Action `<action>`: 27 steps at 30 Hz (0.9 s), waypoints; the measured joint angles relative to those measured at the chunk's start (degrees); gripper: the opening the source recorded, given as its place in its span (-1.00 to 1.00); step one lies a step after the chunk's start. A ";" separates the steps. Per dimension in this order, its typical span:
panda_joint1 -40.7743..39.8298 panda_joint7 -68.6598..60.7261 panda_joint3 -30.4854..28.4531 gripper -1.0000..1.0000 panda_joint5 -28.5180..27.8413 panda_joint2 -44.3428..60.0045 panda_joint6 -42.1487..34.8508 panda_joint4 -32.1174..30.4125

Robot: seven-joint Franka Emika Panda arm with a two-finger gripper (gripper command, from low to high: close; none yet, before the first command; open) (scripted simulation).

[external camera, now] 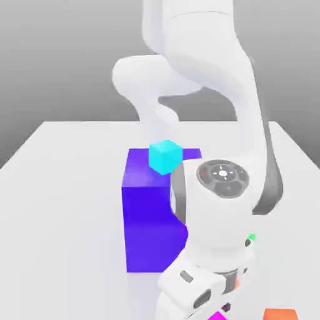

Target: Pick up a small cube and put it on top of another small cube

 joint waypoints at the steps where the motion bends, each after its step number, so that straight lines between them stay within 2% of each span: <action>1: -0.01 0.00 0.00 -1.00 0.00 0.00 -0.02 0.00; 5: -0.01 0.02 0.02 -1.00 -0.05 0.00 -0.07 0.00; 9: 0.22 0.48 -0.34 -1.00 -0.68 -7.05 -5.56 -1.55; 18: 6.37 0.27 6.17 -1.00 0.83 -24.82 -6.45 -18.65; 23: 11.46 1.47 8.67 -1.00 -0.16 -34.85 -5.94 -28.96; 27: 11.70 3.21 8.75 -1.00 -2.46 -30.31 0.21 -30.56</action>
